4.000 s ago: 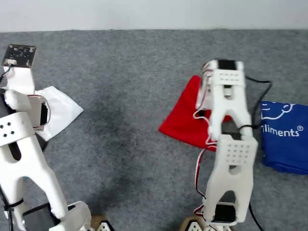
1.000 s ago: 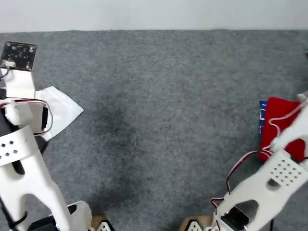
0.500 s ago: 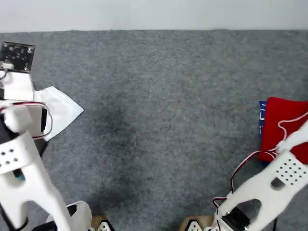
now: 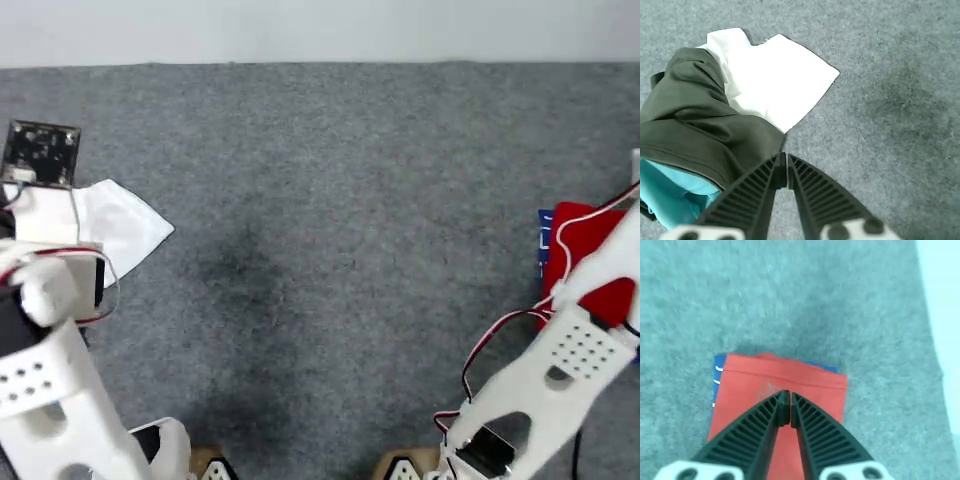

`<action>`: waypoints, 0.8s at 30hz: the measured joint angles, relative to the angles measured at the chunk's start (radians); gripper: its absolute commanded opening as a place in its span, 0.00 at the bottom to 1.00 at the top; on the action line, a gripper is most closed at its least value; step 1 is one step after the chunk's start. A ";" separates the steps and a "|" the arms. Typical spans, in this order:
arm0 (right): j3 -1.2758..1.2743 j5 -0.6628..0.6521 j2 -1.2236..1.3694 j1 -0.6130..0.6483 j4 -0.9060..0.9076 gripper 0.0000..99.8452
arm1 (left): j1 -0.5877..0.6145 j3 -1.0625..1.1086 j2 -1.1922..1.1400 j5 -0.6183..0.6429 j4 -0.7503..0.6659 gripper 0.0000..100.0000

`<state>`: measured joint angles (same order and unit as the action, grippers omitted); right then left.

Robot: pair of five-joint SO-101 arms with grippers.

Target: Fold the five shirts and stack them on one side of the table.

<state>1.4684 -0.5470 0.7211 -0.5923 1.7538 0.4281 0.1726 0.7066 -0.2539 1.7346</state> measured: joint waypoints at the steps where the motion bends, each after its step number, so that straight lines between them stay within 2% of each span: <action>1: -0.040 0.003 -0.040 -0.002 0.000 0.01 | 0.000 0.012 0.012 0.000 0.000 0.01; 11: -0.713 0.017 -0.517 -0.002 0.000 0.01 | 0.000 0.044 0.026 0.000 0.000 0.01; 18: -1.066 0.173 -0.795 0.002 0.002 0.01 | 0.000 0.044 0.026 0.000 0.000 0.01; 24: -1.350 0.259 -1.010 0.066 0.002 0.01 | 0.000 0.044 0.048 0.031 0.000 0.01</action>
<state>0.1181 -0.2877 -0.2885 -0.5263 1.7553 0.4281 0.2171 0.7541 -0.2232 1.7346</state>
